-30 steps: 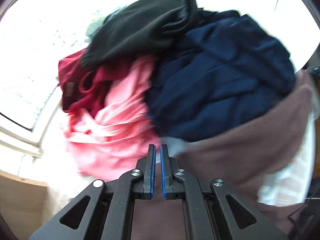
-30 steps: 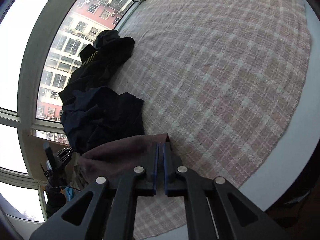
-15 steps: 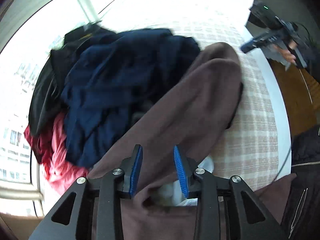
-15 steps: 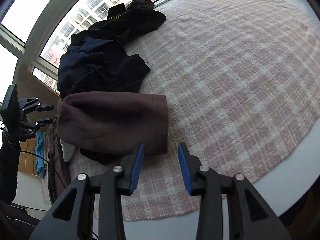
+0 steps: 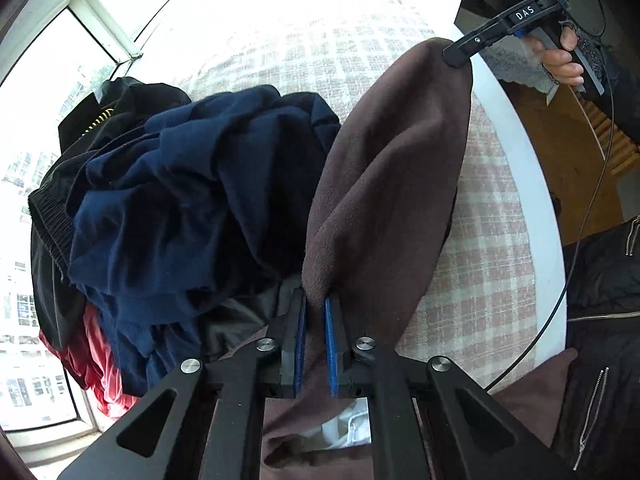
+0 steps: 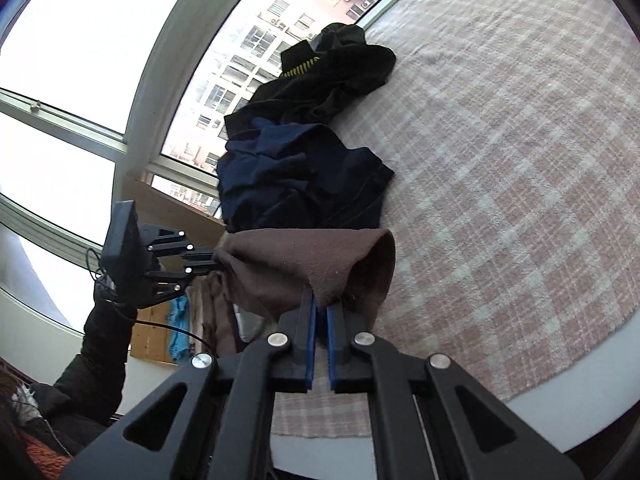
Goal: Fold clothes
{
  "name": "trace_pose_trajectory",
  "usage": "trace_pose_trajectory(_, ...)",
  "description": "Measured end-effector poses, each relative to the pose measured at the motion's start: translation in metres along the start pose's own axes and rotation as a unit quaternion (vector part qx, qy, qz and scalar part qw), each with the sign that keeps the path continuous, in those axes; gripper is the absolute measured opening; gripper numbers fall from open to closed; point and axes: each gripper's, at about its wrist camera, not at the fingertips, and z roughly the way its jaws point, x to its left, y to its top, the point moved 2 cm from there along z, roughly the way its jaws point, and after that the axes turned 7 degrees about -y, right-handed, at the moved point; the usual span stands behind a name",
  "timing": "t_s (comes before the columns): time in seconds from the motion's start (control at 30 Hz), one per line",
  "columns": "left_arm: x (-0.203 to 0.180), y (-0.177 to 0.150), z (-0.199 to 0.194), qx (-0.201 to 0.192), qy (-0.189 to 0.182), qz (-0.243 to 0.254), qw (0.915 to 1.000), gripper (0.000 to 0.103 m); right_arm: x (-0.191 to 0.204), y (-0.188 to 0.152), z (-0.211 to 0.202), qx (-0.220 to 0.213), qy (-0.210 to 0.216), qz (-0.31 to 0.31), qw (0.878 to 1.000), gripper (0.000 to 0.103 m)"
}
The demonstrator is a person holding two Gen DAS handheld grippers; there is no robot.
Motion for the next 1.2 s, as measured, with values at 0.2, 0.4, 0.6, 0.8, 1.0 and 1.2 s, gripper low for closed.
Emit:
trace_pose_trajectory(0.2, 0.02, -0.014, -0.036, -0.031, 0.026, -0.044, 0.9983, 0.008, 0.018, 0.025, 0.022, 0.037, 0.031, 0.034, 0.998, 0.006)
trace_pose_trajectory(0.4, 0.093, -0.014, 0.012, -0.007, 0.033, -0.136, 0.9901, 0.016, 0.0, 0.063, 0.088, 0.055, 0.023, 0.067, 0.996, 0.011)
trace_pose_trajectory(0.6, 0.109, -0.02, 0.022, -0.01, 0.009, -0.148, 0.9888, 0.028, 0.005, 0.05, 0.06, 0.024, 0.033, -0.029, 0.999, 0.032)
trace_pose_trajectory(0.8, 0.118, -0.021, 0.025, -0.007, -0.001, -0.156, 0.9878, 0.033, -0.002, 0.005, 0.055, 0.036, -0.034, -0.128, 0.991, 0.033)
trace_pose_trajectory(1.0, 0.119, -0.014, 0.032, 0.001, -0.002, -0.144, 0.9896, 0.033, 0.028, -0.02, 0.076, -0.006, -0.118, -0.268, 0.956, 0.033)
trace_pose_trajectory(1.2, 0.118, -0.009, 0.039, -0.002, 0.008, -0.138, 0.9905, 0.033, 0.051, -0.01, 0.099, 0.008, -0.145, -0.326, 0.934, 0.01)
